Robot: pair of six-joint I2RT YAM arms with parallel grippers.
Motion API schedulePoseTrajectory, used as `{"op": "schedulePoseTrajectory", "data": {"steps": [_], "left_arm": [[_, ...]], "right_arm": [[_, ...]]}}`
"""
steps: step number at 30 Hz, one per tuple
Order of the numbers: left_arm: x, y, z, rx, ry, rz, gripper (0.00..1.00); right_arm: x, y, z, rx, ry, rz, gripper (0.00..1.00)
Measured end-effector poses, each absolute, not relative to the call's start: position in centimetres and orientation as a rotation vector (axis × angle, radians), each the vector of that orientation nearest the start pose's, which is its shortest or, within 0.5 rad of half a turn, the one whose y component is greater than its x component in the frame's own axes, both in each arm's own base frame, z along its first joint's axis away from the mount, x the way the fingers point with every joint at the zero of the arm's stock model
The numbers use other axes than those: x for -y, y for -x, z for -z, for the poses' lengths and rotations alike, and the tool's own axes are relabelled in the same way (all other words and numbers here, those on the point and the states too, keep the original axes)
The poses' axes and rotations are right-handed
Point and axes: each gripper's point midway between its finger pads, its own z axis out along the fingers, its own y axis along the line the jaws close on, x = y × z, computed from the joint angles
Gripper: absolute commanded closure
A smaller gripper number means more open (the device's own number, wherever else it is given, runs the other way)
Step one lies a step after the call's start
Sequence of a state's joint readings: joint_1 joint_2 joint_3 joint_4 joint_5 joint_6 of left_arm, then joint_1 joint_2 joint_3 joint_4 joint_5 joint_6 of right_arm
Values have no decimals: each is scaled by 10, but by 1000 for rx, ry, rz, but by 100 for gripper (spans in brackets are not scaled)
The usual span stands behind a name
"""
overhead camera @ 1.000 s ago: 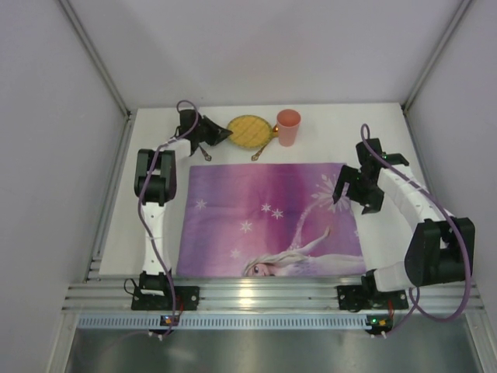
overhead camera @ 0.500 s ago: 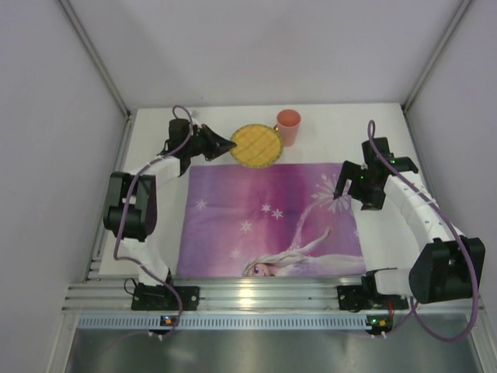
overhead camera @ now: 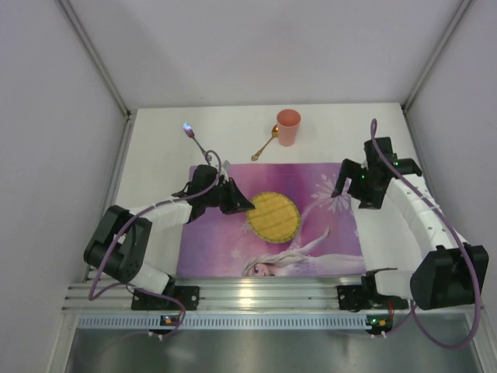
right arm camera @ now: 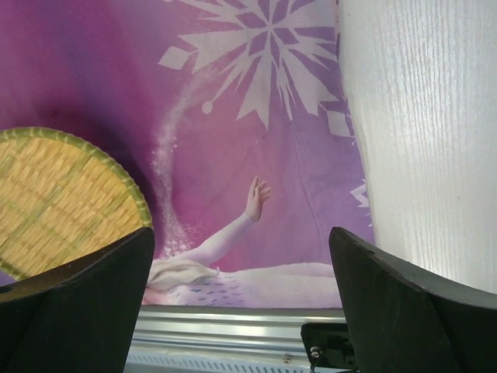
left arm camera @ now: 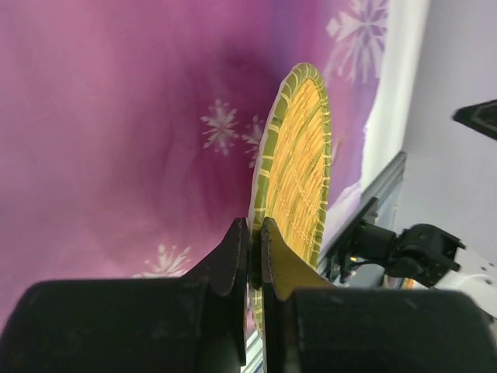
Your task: Set the dinner table for one person
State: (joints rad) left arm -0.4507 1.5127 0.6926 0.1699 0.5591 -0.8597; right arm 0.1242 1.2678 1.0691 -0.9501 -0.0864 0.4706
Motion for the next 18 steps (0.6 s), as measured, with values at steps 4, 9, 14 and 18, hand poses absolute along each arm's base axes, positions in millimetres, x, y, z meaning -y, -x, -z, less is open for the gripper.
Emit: {"op": "schedulePoseTrajectory", "data": {"steps": [4,9,14,18], "left_arm": [[256,-274,-80,-2462,176,1194,100],[244,-271,-63,-2494,185,1095,46],[235,-267,-58,-2517,180,1026,2],[233,-269,-71,-2524,163,1001,2]], "right_arm": [[-69,-259,-145,-2687,-439,-310,5],[-82,-294,-184,-2603,-399,-409,4],[-107,-370,-228,-2481,-345,-551,4],[-124,-436,-243,-2412,-370,-641,5]]}}
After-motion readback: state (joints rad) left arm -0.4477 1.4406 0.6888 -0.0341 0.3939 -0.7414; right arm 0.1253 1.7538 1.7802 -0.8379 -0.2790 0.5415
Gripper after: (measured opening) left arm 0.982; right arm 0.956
